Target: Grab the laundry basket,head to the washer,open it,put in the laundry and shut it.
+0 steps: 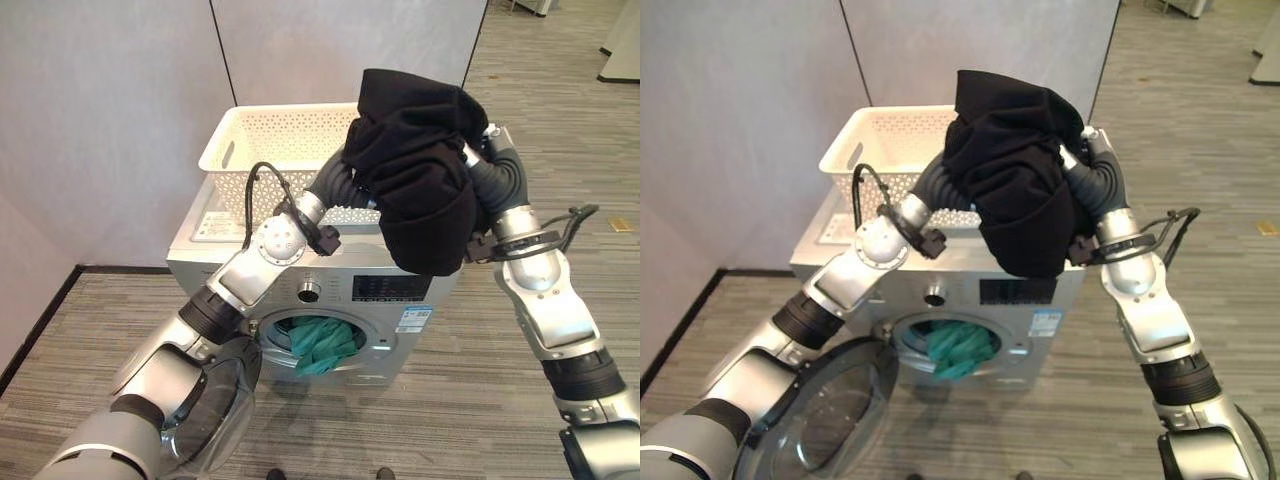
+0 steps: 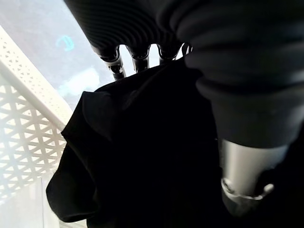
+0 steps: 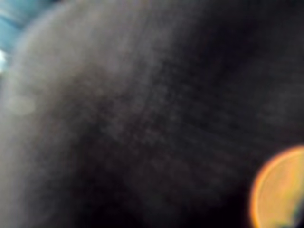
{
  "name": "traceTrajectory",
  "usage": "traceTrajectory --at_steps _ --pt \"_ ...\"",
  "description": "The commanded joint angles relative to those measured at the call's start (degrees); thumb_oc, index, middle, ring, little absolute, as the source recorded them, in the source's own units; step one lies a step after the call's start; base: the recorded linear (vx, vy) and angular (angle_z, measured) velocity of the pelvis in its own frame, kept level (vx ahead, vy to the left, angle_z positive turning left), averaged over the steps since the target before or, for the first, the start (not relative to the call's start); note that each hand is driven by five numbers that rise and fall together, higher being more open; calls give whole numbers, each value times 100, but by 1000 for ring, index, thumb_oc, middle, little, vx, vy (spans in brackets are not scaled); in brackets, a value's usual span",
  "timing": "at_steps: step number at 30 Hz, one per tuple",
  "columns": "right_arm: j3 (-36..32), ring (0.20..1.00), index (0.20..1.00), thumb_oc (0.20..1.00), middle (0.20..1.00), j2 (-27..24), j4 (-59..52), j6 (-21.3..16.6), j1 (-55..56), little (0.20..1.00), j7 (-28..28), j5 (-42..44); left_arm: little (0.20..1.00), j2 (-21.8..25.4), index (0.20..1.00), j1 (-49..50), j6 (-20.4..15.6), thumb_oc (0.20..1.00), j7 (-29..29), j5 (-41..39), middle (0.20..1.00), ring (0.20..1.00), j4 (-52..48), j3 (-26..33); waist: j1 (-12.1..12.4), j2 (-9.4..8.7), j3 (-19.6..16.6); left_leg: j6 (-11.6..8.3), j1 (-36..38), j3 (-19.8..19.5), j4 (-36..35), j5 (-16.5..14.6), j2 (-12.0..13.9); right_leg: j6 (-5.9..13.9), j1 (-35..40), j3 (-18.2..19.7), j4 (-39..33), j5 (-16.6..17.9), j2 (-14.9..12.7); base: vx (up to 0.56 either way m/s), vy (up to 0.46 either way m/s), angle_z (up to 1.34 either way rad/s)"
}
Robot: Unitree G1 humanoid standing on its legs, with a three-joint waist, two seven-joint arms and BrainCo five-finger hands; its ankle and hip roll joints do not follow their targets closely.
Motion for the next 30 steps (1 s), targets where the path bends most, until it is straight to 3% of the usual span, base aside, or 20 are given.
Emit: traceTrajectory --at_steps 1,10,14,23,30 --pt "-362 200 200 200 200 -114 -10 -229 -686 200 -163 -9 1000 -220 1000 -1023 -151 1000 214 256 1000 1000 524 -110 144 -136 -98 -223 413 -211 29 -548 228 37 249 -73 54 -756 130 0 0 0" --pt "-552 200 200 200 200 -107 -129 -202 -424 200 -117 31 1000 51 1000 -522 -128 1000 77 32 1000 1000 278 160 187 -144 -80 -206 427 -208 29 -571 214 36 277 -103 54 -768 121 0 0 0" --pt "-815 200 200 200 200 -32 -248 -186 -62 200 -51 20 1000 350 1000 342 -96 1000 -115 -103 1000 1000 -152 528 277 -182 -54 -192 405 -254 29 -523 199 7 292 -181 54 -742 107 -8 -4 2" --pt "-1189 200 200 200 200 51 -355 -155 346 200 -27 -100 1000 426 1000 1838 -14 1000 -408 -2 1000 1000 -1045 1048 435 -259 -31 -204 420 -364 29 -574 197 -33 379 -265 54 -832 116 2 -11 9" --pt "-1117 200 200 200 200 137 -299 -164 241 200 -79 -92 1000 267 1000 1741 -19 1000 -343 56 1000 1000 -1130 993 439 -281 -8 -203 375 -378 29 -565 198 -43 342 -278 54 -823 126 -11 -11 5"
